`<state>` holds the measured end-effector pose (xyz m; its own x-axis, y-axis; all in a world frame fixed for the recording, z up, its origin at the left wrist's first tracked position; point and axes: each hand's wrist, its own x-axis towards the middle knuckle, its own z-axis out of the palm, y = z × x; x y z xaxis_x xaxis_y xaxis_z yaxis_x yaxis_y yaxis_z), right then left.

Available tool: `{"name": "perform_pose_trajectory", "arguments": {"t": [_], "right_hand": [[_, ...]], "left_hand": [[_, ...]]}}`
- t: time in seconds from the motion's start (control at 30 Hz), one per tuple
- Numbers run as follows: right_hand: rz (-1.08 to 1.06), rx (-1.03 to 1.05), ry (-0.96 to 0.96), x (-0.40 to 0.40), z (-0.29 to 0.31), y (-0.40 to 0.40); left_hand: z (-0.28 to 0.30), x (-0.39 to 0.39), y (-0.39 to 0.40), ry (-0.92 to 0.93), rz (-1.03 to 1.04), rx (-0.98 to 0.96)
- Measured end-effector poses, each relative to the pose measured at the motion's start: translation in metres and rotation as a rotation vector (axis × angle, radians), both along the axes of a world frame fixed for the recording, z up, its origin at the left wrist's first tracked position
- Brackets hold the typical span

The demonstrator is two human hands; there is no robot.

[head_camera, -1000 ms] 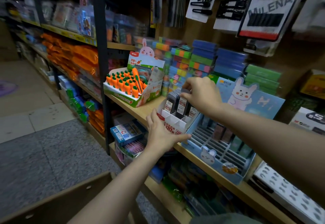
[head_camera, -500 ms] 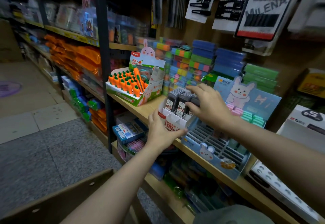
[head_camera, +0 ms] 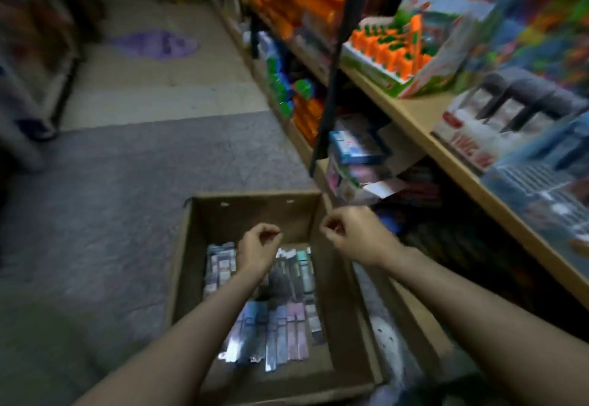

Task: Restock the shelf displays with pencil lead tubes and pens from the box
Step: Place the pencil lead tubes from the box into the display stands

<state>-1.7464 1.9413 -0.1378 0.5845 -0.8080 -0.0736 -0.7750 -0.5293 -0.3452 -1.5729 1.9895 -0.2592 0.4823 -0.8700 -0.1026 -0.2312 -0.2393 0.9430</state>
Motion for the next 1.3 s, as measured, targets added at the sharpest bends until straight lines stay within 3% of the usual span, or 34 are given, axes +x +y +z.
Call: {"name": "perform_pose_trajectory", "arguments": {"t": [0.2,0.4,0.63,0.8,1.03,1.3], "right_hand": [[-0.207,0.311,-0.077,0.039,-0.117,0.009],[-0.150,0.449,0.157,0.049,-0.200,0.009],[-0.228,0.375,0.335,0.065,-0.262,0.001],[-0.252,0.344,0.317,0.076,-0.278,0.004],[-0.271,0.307,0.191,0.071,-0.276,0.004],[-0.464,0.299,0.157,0.081,-0.281,-0.019]], "left_hand": [[-0.075,0.022,0.027,0.065,0.081,0.328],[-0.117,0.039,0.013,-0.252,-0.084,0.439],[-0.154,0.052,-0.006,-0.649,-0.557,0.434],[-0.173,0.051,0.010,-0.820,-0.591,0.478],[-0.175,0.044,0.022,-0.702,-0.478,0.401],[-0.168,0.045,-0.005,-0.527,-0.268,0.391]]}}
